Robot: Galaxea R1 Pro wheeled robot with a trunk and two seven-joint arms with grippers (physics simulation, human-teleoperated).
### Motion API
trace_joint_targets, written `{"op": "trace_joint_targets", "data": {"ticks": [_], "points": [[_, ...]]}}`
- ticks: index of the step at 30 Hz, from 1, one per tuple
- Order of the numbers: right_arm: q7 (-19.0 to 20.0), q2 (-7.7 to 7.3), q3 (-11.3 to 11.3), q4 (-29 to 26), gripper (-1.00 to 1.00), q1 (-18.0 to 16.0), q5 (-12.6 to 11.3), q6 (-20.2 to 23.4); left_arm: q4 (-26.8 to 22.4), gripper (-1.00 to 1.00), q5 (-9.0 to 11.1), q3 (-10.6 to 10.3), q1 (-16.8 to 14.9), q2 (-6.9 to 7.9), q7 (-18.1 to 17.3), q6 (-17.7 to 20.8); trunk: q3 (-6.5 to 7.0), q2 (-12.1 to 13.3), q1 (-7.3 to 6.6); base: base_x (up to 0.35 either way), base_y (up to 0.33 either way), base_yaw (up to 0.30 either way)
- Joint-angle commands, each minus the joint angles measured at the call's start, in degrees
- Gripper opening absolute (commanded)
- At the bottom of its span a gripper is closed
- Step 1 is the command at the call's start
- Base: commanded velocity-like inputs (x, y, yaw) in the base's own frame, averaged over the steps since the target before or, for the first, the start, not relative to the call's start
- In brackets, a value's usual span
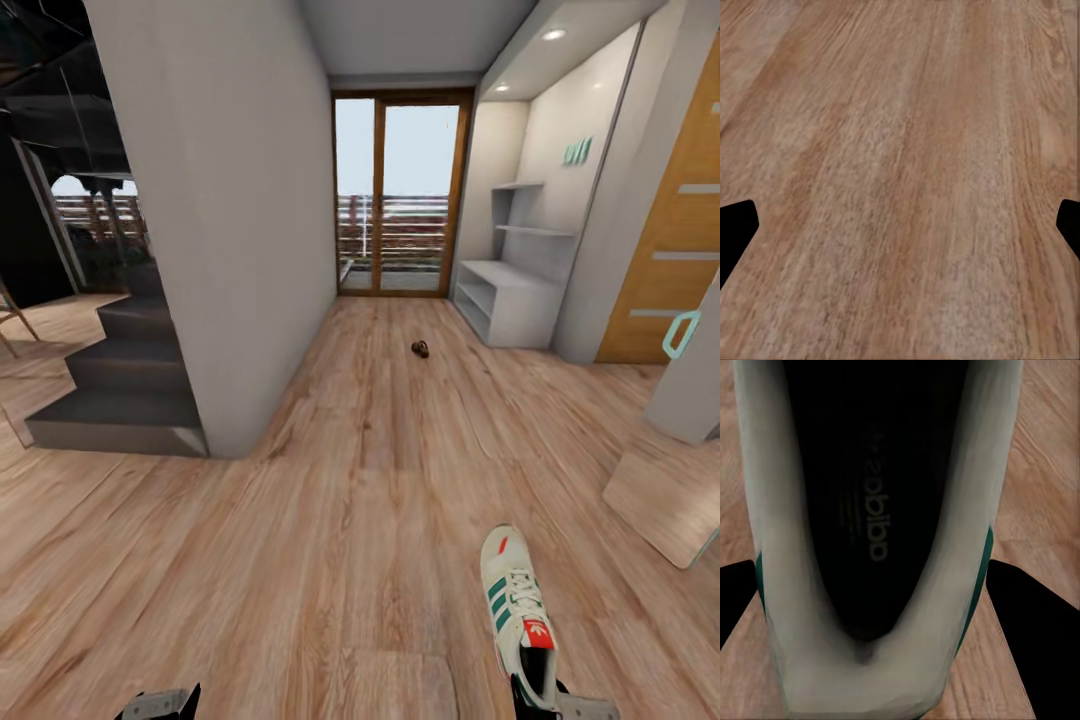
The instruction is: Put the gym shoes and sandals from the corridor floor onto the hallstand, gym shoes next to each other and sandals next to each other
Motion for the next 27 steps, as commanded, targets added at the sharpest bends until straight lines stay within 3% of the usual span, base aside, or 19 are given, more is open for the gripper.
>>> {"op": "trace_joint_targets", "data": {"ticks": [1,27], "points": [[0.11,-0.03,0.15,0.07,-1.0,-0.03,-0.52,-0.16,0.04,1.0,0.6,0.17,-0.03,-0.02,-0.58,-0.03,-0.05,-0.02,0.02,0.306,-0.102,-0.009],[0.1,-0.05,0.27,0.03,-1.0,-0.03,-0.5,-0.17,0.04,1.0,0.6,0.18,-0.03,0.05,-0.58,-0.03,-0.05,-0.02,0.02,0.334,-0.064,-0.001]]}}
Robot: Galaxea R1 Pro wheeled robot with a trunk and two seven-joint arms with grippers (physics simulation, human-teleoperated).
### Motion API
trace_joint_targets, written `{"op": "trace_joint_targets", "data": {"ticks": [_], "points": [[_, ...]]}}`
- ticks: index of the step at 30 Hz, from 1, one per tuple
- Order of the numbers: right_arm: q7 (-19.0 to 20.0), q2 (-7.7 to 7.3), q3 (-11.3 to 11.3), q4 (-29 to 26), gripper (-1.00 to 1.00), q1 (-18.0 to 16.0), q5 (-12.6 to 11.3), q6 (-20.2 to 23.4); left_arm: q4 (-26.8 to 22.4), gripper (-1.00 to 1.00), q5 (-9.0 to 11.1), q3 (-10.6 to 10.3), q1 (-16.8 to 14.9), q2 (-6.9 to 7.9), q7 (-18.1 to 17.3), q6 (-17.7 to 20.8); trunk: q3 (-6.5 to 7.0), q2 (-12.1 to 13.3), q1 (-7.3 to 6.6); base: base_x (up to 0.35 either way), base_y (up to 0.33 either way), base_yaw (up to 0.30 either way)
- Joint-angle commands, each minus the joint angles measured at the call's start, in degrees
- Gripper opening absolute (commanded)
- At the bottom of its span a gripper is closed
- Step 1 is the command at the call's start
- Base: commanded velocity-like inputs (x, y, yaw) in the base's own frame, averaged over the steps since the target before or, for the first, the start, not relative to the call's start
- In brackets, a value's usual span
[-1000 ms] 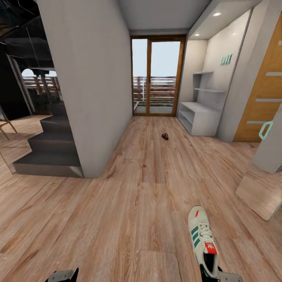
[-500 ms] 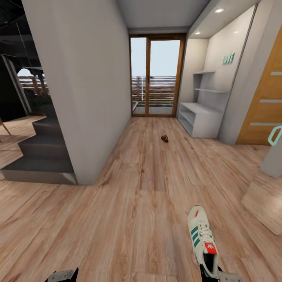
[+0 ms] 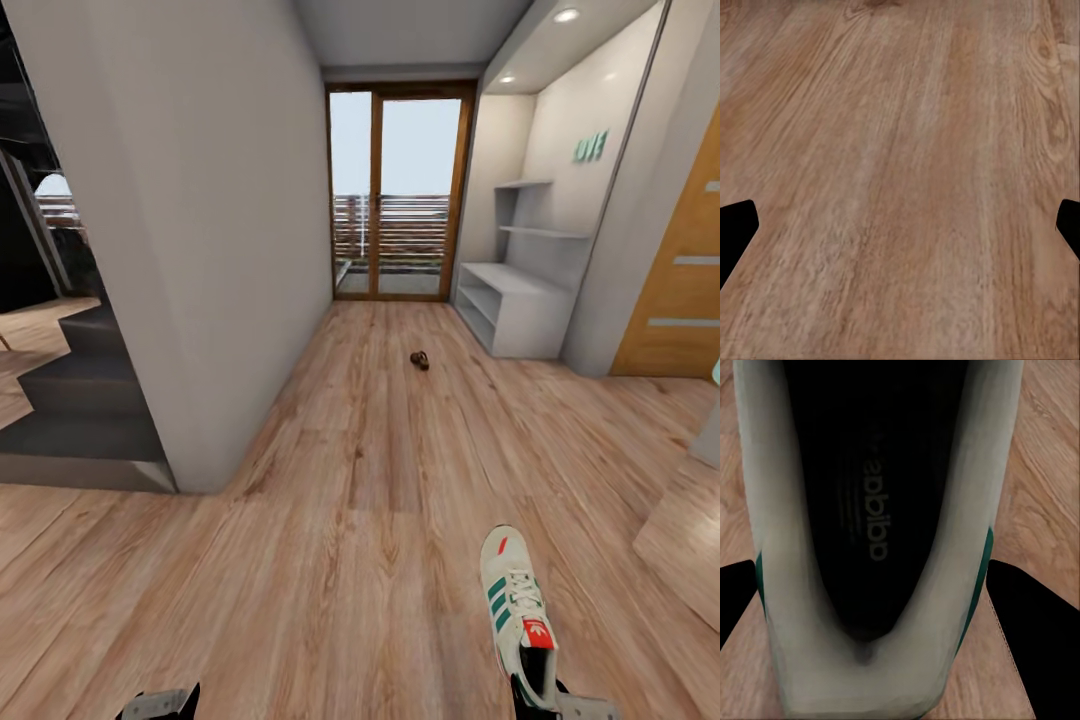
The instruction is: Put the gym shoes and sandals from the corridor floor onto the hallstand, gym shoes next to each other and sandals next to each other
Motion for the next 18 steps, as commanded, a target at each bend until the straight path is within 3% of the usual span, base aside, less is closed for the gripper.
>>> {"op": "trace_joint_targets", "data": {"ticks": [1,12,18], "points": [[0.09,-0.01,0.15,0.03,-1.0,-0.03,-0.52,-0.17,0.04,1.0,0.6,0.18,-0.03,-0.02,-0.59,-0.02,-0.05,-0.02,0.02,0.322,-0.116,-0.023],[-0.13,0.02,0.19,0.03,-1.0,-0.03,-0.59,-0.17,0.07,1.0,0.6,0.19,-0.03,0.0,-0.59,-0.02,-0.15,-0.02,0.02,0.317,-0.121,-0.248],[-0.18,0.12,0.21,0.01,-1.0,-0.03,-0.77,-0.1,0.07,1.0,0.6,0.22,-0.03,0.0,-0.59,-0.02,-0.63,-0.02,0.02,0.316,-0.122,-0.121]]}}
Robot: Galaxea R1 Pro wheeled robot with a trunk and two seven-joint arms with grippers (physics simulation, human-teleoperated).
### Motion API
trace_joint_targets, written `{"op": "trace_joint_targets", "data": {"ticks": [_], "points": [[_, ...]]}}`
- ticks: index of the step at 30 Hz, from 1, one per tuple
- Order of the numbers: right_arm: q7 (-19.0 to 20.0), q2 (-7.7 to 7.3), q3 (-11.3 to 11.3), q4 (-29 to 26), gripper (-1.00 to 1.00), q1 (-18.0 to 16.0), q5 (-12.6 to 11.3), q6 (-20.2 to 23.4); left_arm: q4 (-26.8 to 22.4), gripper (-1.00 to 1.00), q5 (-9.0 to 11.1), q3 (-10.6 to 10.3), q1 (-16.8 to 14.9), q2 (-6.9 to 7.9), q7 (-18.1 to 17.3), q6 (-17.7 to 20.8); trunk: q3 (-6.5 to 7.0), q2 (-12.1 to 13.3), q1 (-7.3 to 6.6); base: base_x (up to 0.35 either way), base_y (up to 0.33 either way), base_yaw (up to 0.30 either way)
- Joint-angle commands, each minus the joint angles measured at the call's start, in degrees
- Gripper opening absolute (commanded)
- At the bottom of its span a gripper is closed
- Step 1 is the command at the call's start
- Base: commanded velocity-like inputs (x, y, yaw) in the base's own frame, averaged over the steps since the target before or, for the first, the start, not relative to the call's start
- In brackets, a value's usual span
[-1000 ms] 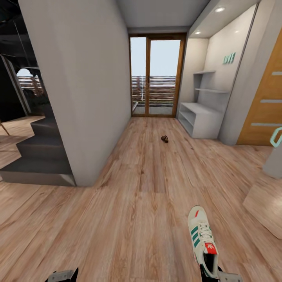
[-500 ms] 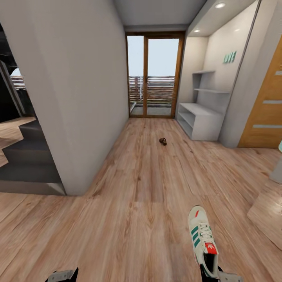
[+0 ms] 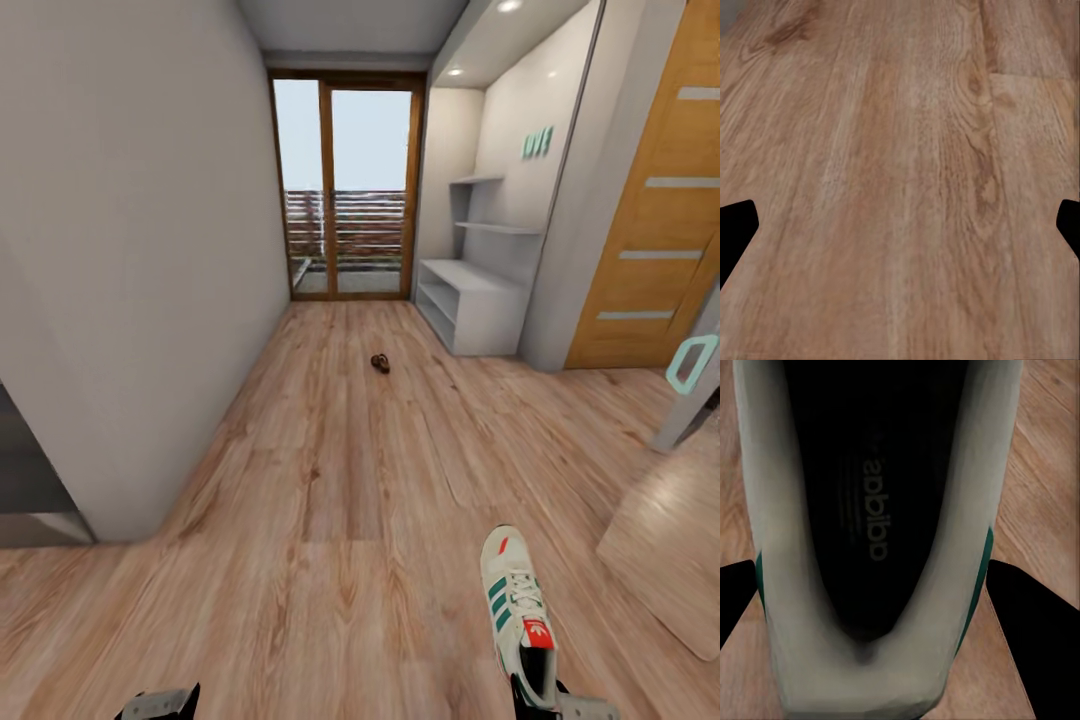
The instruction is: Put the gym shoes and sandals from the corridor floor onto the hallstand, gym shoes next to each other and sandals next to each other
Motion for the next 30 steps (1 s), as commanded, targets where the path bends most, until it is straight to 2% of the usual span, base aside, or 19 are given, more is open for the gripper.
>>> {"op": "trace_joint_targets", "data": {"ticks": [1,30], "points": [[0.1,0.0,0.15,0.02,-1.0,-0.04,-0.54,-0.17,0.03,1.0,0.6,0.16,-0.03,-0.01,-0.58,-0.02,-0.14,-0.02,0.02,0.316,-0.122,-0.057],[0.49,-0.06,0.04,0.05,-1.0,-0.04,-0.3,-0.24,0.02,1.0,0.6,0.13,-0.03,-0.02,-0.58,-0.02,-0.33,-0.02,0.02,0.305,-0.131,-0.004]]}}
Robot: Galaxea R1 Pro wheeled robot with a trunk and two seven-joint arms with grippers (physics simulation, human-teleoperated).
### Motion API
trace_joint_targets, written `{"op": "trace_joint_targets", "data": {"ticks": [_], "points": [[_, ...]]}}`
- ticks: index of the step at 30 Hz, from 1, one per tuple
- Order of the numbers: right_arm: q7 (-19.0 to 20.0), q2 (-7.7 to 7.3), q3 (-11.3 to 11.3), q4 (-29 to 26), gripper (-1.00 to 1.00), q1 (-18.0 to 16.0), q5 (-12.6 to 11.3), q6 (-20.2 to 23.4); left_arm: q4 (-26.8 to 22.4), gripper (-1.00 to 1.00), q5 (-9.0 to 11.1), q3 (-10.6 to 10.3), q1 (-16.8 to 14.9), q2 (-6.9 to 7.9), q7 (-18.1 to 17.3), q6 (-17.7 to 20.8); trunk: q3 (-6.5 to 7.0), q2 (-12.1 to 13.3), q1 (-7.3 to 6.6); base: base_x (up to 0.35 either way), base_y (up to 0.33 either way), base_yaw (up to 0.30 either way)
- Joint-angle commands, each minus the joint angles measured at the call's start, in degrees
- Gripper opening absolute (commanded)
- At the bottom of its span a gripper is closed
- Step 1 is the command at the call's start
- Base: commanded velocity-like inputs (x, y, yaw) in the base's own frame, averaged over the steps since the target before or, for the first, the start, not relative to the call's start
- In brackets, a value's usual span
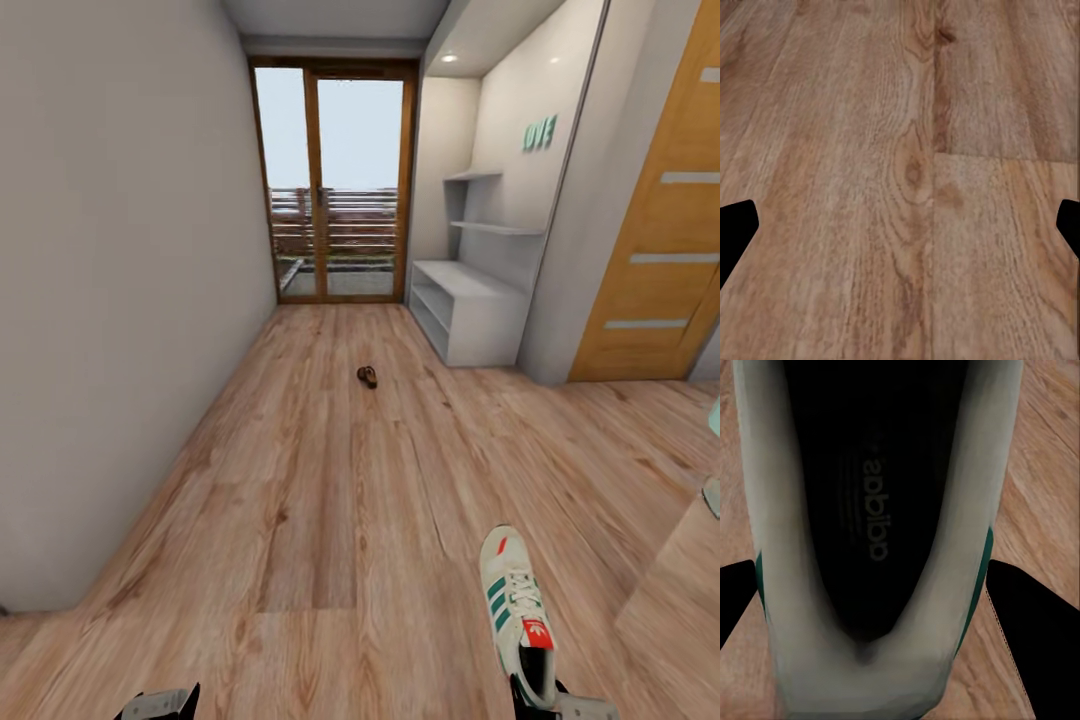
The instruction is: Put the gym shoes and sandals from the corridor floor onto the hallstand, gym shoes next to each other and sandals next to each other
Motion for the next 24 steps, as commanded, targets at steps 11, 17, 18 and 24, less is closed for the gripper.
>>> {"op": "trace_joint_targets", "data": {"ticks": [11,17,18,24], "points": [[-0.02,-0.01,0.19,0.03,-1.0,-0.03,-0.52,-0.18,0.06,1.0,0.59,0.23,-0.03,0.0,-0.59,-0.02,-0.05,-0.02,0.02,0.3,-0.135,0.0],[-0.04,-0.01,0.19,0.03,-1.0,-0.03,-0.52,-0.18,0.06,1.0,0.62,0.23,-0.03,-0.01,-0.59,-0.02,-0.05,-0.02,0.02,0.301,-0.13,0.0],[-0.04,-0.01,0.19,0.03,-1.0,-0.03,-0.52,-0.18,0.05,1.0,0.62,0.23,-0.03,-0.02,-0.59,-0.02,-0.05,-0.02,0.02,0.304,-0.116,0.0],[-0.04,-0.01,0.19,0.03,-1.0,-0.03,-0.52,-0.18,0.04,1.0,0.65,0.23,-0.03,0.0,-0.58,-0.02,-0.05,-0.02,0.02,0.306,-0.104,0.0]]}}
